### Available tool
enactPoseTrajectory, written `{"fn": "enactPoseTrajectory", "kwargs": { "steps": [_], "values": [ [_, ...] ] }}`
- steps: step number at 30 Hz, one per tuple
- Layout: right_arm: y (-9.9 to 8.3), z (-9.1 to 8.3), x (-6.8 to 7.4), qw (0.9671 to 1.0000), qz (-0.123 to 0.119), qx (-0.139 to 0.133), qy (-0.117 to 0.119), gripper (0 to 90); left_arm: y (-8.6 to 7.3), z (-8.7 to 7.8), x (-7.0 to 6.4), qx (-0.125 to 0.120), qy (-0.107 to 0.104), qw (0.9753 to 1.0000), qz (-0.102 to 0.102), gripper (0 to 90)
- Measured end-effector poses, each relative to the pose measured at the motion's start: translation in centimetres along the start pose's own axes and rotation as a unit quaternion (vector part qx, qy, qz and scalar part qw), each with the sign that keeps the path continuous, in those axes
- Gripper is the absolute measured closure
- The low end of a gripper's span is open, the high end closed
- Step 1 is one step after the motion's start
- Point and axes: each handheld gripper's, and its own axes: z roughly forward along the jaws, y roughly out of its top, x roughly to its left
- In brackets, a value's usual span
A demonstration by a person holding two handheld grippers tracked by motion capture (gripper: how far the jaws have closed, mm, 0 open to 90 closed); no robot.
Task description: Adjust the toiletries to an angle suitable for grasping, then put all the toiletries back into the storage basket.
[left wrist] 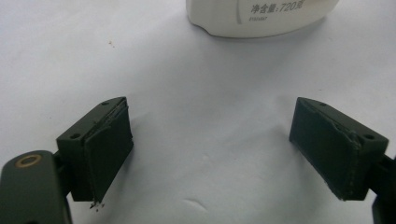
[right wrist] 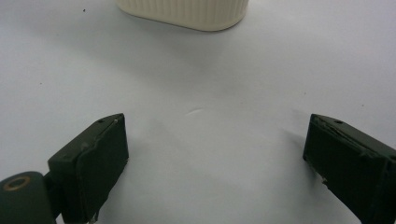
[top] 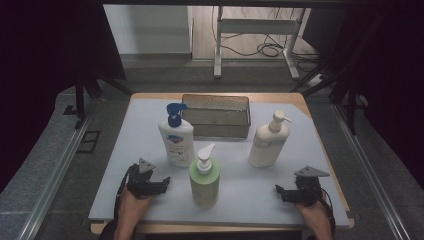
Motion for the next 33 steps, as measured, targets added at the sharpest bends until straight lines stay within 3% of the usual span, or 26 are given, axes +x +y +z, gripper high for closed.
{"fn": "enactPoseTrajectory", "kwargs": {
  "steps": [33],
  "values": [
    [0.06,0.03,-0.03,1.0,0.0,0.002,0.001,6.0,0.05,0.08,-0.02,0.001,0.0,1.0,-0.004,12.3]
  ]
}}
